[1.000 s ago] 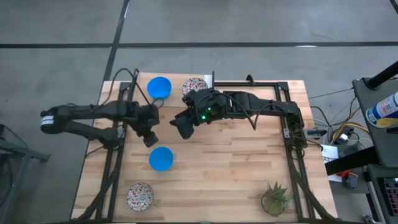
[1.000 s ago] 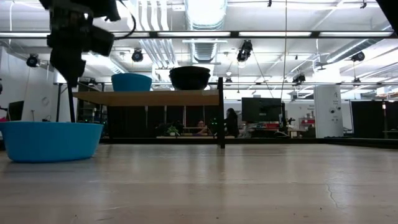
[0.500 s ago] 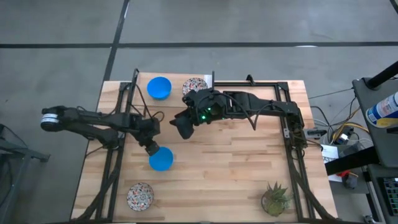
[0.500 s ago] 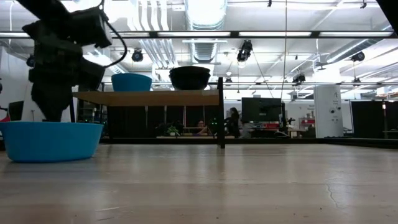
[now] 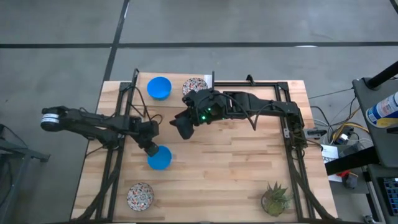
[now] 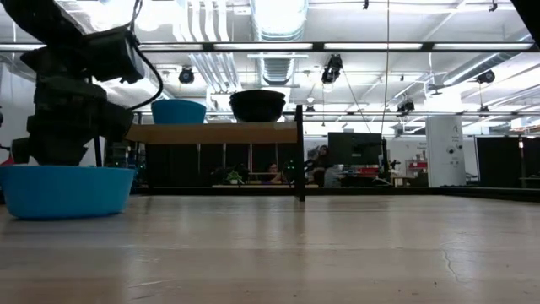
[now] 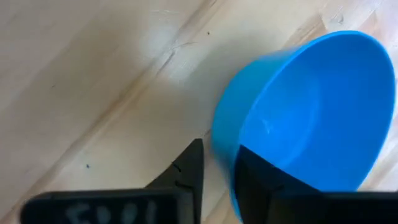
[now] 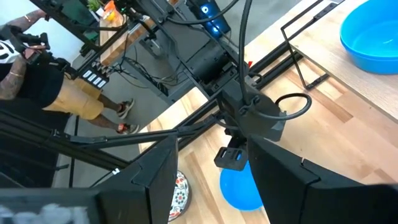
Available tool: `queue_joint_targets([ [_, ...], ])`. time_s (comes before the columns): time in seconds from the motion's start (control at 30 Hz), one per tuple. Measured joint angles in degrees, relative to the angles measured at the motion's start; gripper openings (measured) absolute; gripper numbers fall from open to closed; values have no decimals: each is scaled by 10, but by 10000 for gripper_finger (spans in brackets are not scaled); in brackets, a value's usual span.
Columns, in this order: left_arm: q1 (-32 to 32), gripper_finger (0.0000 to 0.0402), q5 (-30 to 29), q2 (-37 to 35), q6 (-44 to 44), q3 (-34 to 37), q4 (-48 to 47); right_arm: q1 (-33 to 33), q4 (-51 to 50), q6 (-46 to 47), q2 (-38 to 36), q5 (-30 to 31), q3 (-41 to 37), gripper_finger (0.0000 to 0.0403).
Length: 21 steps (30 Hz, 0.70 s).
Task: Pick & Place Mini bowls
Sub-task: Stack the blue bowl on top of the blue bowls on the shelf
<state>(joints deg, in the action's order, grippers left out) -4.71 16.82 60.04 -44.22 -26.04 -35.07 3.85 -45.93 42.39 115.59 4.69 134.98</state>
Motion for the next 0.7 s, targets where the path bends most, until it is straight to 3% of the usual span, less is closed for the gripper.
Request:
queue_joint_targets([
  [0.17, 0, 7, -1, -3, -6, -13, -4, 3, 0, 1, 0, 0, 0, 187],
  [0.33, 0, 2, 1, -8, -5, -77, -36, 9, 0, 4, 0, -1, 0, 187],
  [0.5, -15, 1, -14, -10, 5, -186, -143, 16, 2, -5, -3, -2, 0, 187],
  [0.7, -80, 1, -58, -4, 79, -314, -265, 16, 39, -33, -8, -1, 0, 187],
])
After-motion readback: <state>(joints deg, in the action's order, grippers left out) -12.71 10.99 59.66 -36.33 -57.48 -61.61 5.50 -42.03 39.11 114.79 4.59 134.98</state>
